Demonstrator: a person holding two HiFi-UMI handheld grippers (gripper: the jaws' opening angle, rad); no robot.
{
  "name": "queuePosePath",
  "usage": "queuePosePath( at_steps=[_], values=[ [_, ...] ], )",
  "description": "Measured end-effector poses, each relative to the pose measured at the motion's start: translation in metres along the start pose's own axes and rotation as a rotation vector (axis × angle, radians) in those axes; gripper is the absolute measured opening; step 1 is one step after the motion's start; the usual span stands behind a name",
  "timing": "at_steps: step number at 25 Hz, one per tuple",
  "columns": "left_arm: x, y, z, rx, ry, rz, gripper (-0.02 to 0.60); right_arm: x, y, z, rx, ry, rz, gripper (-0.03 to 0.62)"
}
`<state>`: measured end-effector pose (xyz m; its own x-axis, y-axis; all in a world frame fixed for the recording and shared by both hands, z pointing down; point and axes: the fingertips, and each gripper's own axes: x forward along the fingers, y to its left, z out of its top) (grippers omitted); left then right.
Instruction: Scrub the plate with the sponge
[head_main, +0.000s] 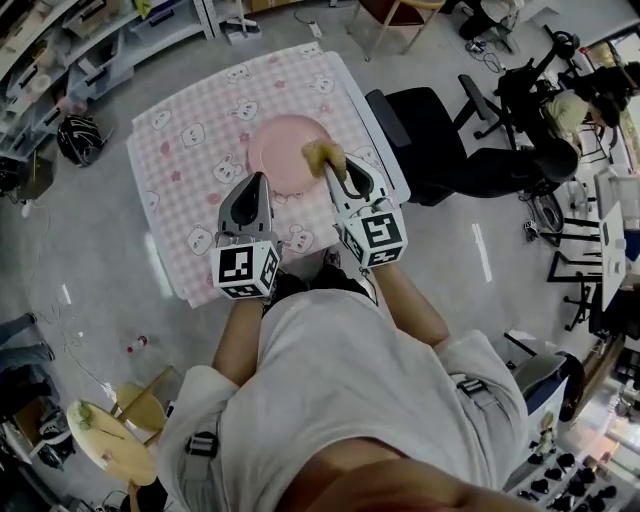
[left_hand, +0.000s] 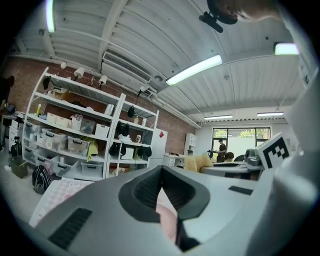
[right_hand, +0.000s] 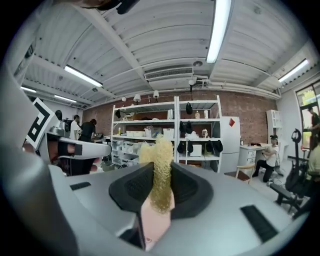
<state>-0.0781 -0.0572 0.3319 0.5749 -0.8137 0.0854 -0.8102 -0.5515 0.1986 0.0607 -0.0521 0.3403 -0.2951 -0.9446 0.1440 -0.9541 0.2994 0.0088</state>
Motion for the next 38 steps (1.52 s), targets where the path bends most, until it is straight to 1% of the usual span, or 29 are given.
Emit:
queuePosePath(
  at_steps=[6,11,15,18,24,38],
  values=[
    [0.001,-0.012,0.042,0.025,-0.099,0.039,0.011,-0.014,-0.022,0.053,-0.072,-0.105,0.0,0.092],
    [0.005,-0.024,0.046,0.05,-0.109,0.052,0.011,-0.022,-0.037,0.069,-0.08,-0.151,-0.009,0.092],
    [0.006,-0.021,0.049,0.045,-0.12,0.074,0.011,-0.019,-0.043,0.065,-0.056,-0.151,-0.011,0.092],
    [0.007,-0.019,0.051,0.064,-0.125,0.082,0.011,-0.018,-0.044,0.064,-0.049,-0.155,-0.012,0.091],
    [0.01,-0.016,0.053,0.066,-0.127,0.088,0.011,-0.015,-0.046,0.068,-0.053,-0.168,-0.013,0.087],
    [0.01,-0.008,0.048,0.062,-0.118,0.102,0.011,-0.011,-0.048,0.063,-0.054,-0.152,-0.018,0.087]
  ],
)
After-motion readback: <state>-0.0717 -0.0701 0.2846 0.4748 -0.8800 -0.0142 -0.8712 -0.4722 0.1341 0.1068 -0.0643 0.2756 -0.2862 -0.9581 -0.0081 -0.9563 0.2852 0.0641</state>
